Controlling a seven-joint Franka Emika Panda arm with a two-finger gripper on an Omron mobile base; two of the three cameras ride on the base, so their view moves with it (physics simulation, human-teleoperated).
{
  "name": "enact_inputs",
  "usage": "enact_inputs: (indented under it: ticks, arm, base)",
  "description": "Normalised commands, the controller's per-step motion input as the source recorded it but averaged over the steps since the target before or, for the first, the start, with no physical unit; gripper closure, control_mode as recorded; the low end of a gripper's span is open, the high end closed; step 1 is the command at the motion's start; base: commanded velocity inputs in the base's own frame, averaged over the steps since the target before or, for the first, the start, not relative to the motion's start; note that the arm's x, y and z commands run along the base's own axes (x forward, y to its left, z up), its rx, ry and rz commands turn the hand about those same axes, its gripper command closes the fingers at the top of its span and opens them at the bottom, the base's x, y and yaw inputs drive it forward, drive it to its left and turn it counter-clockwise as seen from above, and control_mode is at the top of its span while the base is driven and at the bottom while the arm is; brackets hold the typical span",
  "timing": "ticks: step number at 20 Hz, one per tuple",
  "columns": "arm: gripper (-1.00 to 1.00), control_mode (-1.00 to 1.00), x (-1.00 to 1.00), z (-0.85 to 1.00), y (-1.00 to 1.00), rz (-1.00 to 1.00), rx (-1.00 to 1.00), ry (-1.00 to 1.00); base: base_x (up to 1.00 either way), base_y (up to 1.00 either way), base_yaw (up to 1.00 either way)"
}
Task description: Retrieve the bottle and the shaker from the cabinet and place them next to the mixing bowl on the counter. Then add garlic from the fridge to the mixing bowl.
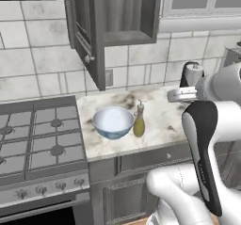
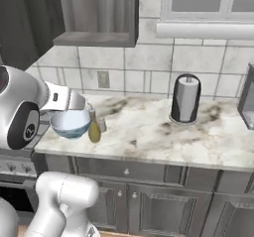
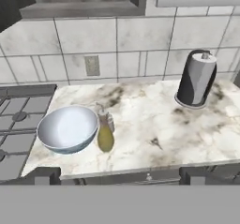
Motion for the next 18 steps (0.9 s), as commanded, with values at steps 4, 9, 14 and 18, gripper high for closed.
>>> enact_inputs:
  ticks: [4,9,14,18]
  arm:
    - [-1.00,1.00,0.00,0.00,0.00,0.00,0.00,0.00]
    - [-1.00,1.00,0.00,0.00,0.00,0.00,0.00,0.00]
    - [-1.00,1.00,0.00,0.00,0.00,0.00,0.00,0.00]
    - [-1.00,1.00,0.00,0.00,0.00,0.00,0.00,0.00]
  base:
    - [-0.97,-0.60,-0.29]
    - [-0.99,-0.57,-0.28]
    - [-0.86,-0.14,-0.14]
    - [-0.49,-0.01,0.16]
